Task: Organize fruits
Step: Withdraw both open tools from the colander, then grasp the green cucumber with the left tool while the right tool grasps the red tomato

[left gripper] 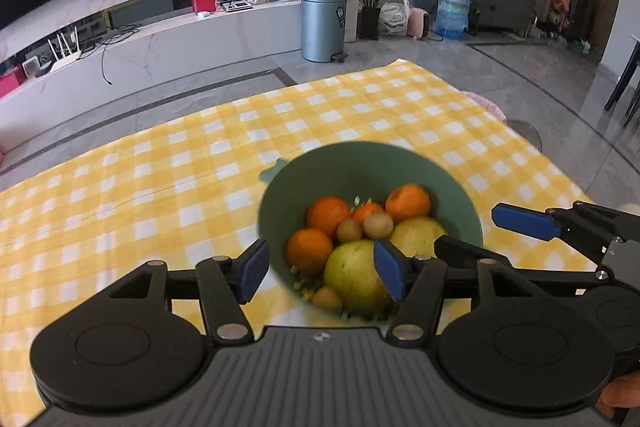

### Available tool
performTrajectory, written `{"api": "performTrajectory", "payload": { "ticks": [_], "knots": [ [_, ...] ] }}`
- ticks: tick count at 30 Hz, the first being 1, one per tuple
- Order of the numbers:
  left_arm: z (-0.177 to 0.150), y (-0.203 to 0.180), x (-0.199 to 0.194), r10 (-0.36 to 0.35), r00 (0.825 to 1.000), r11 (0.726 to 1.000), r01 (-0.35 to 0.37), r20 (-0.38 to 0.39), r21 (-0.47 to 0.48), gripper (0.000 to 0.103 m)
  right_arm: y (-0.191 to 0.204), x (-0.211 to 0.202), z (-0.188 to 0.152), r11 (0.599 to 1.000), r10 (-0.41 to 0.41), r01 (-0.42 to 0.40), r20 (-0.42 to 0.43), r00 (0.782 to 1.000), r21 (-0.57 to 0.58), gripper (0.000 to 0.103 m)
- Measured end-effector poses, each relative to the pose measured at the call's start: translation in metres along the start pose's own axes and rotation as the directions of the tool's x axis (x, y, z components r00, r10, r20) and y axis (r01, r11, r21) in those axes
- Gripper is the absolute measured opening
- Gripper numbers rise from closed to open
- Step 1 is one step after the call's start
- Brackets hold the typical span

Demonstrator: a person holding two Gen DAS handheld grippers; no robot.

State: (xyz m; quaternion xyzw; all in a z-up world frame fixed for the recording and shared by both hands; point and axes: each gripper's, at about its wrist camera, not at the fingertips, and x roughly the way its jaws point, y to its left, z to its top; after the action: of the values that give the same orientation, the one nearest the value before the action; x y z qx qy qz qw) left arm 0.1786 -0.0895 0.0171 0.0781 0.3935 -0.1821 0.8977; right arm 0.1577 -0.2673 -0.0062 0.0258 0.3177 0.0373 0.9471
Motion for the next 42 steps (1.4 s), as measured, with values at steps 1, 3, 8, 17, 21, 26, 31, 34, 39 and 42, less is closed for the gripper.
{"api": "performTrajectory", "payload": {
  "ticks": [1, 3, 8, 17, 21, 26, 31, 34, 39, 42],
  "knots": [
    [-0.003, 0.001, -0.006, -0.002, 1.0, 1.0, 0.002, -0.004, -0.002, 0.07, 0.004, -0.006, -0.004, 1.0, 0.009, -0.009, 0.005, 1.0, 0.009, 0.056],
    [-0.01, 0.005, -0.017, -0.013, 1.0, 1.0, 0.013, -0.007, -0.014, 0.07, 0.011, -0.015, -0.011, 0.999, 0.019, -0.02, 0.013, 1.0, 0.031, 0.056],
    [-0.029, 0.017, -0.037, -0.053, 0.999, 0.997, 0.053, -0.008, -0.052, 0.07, 0.026, -0.034, -0.027, 0.994, 0.067, -0.068, 0.019, 0.998, 0.08, 0.056],
    [-0.076, 0.068, -0.044, 0.041, 0.989, 0.966, -0.076, -0.145, -0.247, 0.07, 0.061, -0.036, -0.063, 0.979, 0.186, -0.182, -0.037, 0.982, 0.087, 0.056],
    [-0.091, 0.103, -0.039, 0.079, 0.966, 0.92, -0.166, -0.247, -0.356, 0.064, 0.081, -0.026, -0.07, 0.971, 0.236, -0.233, -0.069, 0.969, 0.048, 0.056],
    [-0.112, 0.14, -0.035, 0.092, 0.944, 0.836, -0.246, -0.317, -0.49, 0.061, 0.098, -0.016, -0.076, 0.971, 0.236, -0.238, -0.091, 0.967, -0.01, 0.056],
    [-0.129, 0.146, -0.025, 0.028, 0.947, 0.794, -0.216, -0.32, -0.568, 0.061, 0.104, -0.009, -0.075, 0.961, 0.272, -0.275, -0.107, 0.956, -0.015, 0.056],
    [-0.136, 0.145, -0.017, 0.015, 0.941, 0.775, -0.225, -0.339, -0.591, 0.061, 0.11, -0.005, -0.077, 0.952, 0.298, -0.305, -0.129, 0.946, -0.04, 0.048],
    [-0.142, 0.138, -0.012, 0.013, 0.942, 0.765, -0.225, -0.334, -0.604, 0.062, 0.117, 0.0, -0.08, 0.948, 0.295, -0.309, -0.155, 0.943, -0.079, 0.045],
    [-0.145, 0.136, -0.008, 0.002, 0.944, 0.768, -0.214, -0.331, -0.604, 0.062, 0.118, 0.003, -0.081, 0.948, 0.292, -0.308, -0.166, 0.942, -0.079, 0.045]
  ]
}}
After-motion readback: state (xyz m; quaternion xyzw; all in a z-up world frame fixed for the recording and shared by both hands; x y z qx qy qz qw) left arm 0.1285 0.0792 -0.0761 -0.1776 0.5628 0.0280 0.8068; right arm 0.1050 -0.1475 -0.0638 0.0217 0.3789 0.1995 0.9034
